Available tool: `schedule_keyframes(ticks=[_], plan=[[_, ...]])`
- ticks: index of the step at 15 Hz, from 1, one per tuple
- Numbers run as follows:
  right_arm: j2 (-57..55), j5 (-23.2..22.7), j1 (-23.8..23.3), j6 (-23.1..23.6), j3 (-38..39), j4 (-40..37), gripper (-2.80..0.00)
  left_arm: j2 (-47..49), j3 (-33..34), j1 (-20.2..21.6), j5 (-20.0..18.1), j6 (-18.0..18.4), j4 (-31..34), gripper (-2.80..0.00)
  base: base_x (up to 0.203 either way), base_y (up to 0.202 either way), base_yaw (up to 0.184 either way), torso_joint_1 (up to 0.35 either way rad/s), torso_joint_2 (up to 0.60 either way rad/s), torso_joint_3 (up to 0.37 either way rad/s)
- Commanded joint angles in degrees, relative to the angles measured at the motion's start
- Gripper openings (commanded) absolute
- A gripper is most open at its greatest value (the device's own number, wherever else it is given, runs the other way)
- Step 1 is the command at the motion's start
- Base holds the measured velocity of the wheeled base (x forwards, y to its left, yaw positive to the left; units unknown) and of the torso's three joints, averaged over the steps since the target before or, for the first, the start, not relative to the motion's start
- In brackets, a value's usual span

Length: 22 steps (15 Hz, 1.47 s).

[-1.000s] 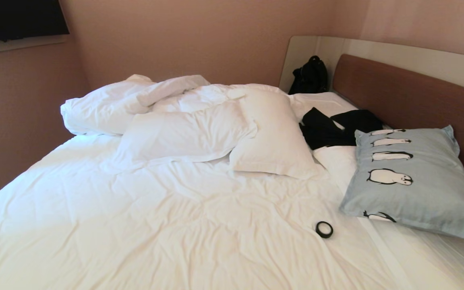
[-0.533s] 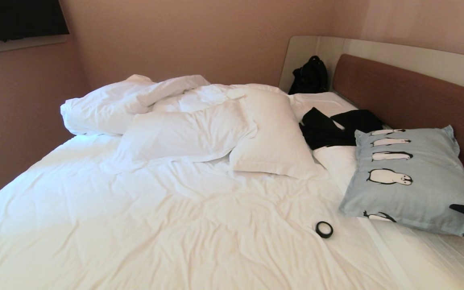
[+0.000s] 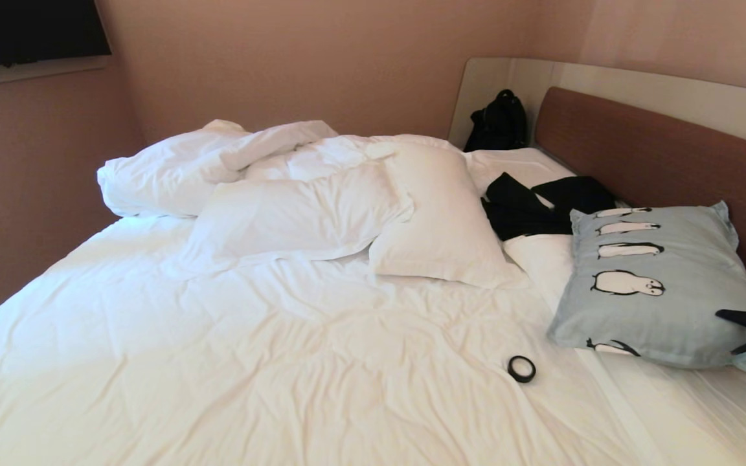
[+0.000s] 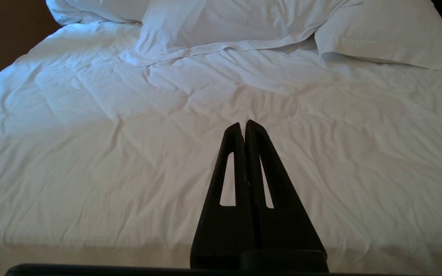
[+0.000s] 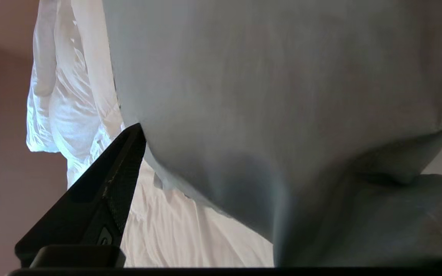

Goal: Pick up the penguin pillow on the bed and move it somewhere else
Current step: Pick up the pillow

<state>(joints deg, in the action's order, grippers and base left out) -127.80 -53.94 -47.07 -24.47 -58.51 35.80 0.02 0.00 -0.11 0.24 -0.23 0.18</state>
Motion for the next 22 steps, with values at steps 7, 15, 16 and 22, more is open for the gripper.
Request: schedule_keyframes(ticks=[7, 15, 16, 22], plan=[[-1.8, 1.0, 2.1, -2.4, -1.6, 0.6, -2.8, 0.0, 0.1, 0.0, 0.0, 0.0, 0.0, -2.8, 0.0, 0.0, 0.0, 0.0, 0.0, 0.0], [-0.8, 0.9, 1.9, -3.3, -2.0, 0.6, -2.8, 0.0, 0.1, 0.0, 0.0, 0.0, 0.0, -2.8, 0.0, 0.0, 0.0, 0.0, 0.0, 0.0], [-0.7, 0.9, 2.0, -3.4, -1.9, 0.7, -2.8, 0.0, 0.1, 0.0, 0.0, 0.0, 0.0, -2.8, 0.0, 0.0, 0.0, 0.0, 0.0, 0.0], [4.4, 0.8, -1.7, -8.8, -1.6, 0.6, -2.8, 0.0, 0.1, 0.0, 0.0, 0.0, 0.0, -2.8, 0.0, 0.0, 0.0, 0.0, 0.0, 0.0]])
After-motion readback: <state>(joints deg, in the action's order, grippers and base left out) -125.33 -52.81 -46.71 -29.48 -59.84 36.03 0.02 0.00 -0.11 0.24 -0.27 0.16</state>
